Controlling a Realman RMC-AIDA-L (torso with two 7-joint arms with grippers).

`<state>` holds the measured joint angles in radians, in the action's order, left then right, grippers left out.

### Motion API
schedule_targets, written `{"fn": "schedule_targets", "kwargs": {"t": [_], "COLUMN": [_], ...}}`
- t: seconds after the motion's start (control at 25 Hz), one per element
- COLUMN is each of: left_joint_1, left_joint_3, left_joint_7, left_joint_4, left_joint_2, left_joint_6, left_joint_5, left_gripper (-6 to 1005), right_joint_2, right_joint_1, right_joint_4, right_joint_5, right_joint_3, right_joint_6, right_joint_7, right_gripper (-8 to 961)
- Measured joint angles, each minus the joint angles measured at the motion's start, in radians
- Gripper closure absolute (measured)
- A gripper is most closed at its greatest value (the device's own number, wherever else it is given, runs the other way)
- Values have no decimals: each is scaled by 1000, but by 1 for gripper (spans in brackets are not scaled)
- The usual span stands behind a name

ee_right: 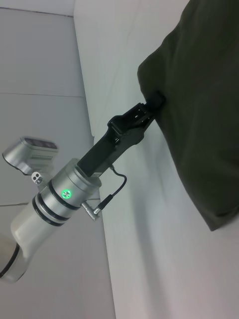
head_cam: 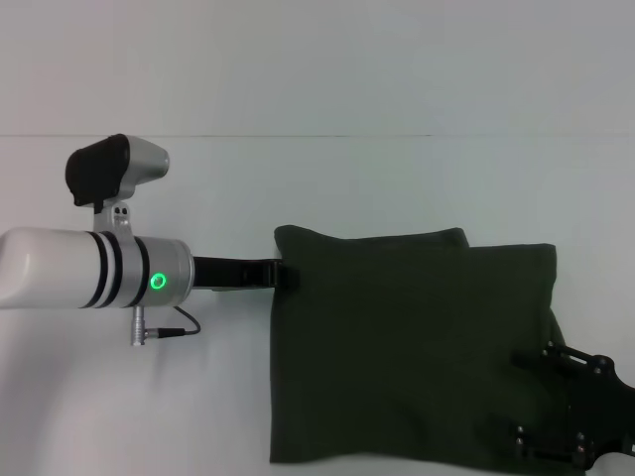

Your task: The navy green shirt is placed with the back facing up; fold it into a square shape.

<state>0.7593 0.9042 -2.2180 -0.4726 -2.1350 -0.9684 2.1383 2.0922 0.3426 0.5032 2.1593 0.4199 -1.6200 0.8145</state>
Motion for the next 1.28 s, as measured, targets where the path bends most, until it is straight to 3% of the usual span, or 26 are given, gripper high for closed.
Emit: {"fn": "schedule_targets", "kwargs": {"t": [0.24,0.48,0.6,1.08,1.28], "left_joint_1": [-1,-9,-10,-7,-37], "left_joint_3": [-8,-10,-10,-3,-10], "left_joint_7": [1,2,3,6,7], "left_joint_4": [26,24,19,18,-30], "left_joint_2": [51,116,127,125,97], "left_joint_6": [-1,19,37,96,104], "left_joint_5": [-3,-8,-7,0,-7], "left_gripper": [927,911,903,871,858], "right_joint_2": [1,3,4,3,3], "right_joint_1": [2,9,13,19,24], "right_joint_4": [0,0,-1,-11,-11], "right_joint_5": [-2,-3,-3,-3,-2], "right_joint_3": [-3,-3,-3,-4,-4], "right_joint_6": [-1,-7,-7,-7,-5], "right_joint_7": [0,0,1,2,2], "right_gripper": [88,88,88,89,89]}}
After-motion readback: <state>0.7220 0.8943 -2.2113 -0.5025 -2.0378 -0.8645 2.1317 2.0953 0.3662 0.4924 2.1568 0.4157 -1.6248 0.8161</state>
